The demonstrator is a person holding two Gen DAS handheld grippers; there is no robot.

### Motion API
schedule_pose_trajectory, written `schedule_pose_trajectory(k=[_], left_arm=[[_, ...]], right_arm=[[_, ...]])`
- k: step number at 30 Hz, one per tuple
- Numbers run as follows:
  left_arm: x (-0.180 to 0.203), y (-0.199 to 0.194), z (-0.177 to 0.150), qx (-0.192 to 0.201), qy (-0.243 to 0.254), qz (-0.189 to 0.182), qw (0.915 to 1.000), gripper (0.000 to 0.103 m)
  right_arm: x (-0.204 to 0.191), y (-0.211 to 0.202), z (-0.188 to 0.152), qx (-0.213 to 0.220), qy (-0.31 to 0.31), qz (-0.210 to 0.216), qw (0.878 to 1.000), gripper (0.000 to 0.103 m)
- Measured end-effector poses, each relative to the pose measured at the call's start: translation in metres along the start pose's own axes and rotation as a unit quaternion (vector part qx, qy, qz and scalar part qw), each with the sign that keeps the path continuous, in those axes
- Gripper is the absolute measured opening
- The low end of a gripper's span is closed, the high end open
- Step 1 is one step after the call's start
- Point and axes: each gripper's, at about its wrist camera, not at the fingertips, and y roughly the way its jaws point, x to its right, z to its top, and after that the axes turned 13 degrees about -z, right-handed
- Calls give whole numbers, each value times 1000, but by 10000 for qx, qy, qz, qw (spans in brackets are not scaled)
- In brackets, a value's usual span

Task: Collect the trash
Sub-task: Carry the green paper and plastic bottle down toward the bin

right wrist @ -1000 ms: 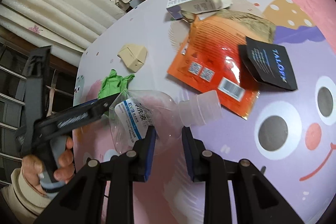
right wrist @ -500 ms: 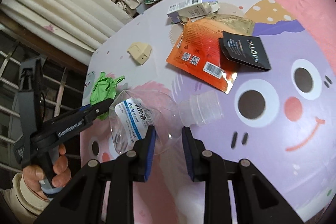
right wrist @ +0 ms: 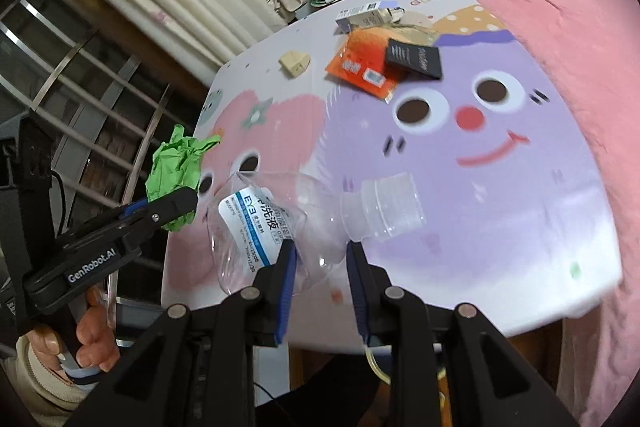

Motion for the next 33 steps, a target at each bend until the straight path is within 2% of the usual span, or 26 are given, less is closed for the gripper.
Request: schedule_pose_trajectory(k=[8, 17, 24, 33], left_arm=[[54, -16, -89, -116, -104, 24, 9999, 26], [77, -1, -166, -746, -102, 107, 9971, 26], [73, 43, -208, -1278, -33, 112, 9917, 26], [38, 149, -258, -1807, -91, -102, 9834, 28]], right_arm=[[26, -28, -79, -213, -252, 18, 9995, 25], [54, -10, -155, -751, -230, -136, 9968, 25], [71, 38, -200, -1100, -125, -431, 9929, 25], [93, 145, -248, -1485, 62, -768, 9859, 26]])
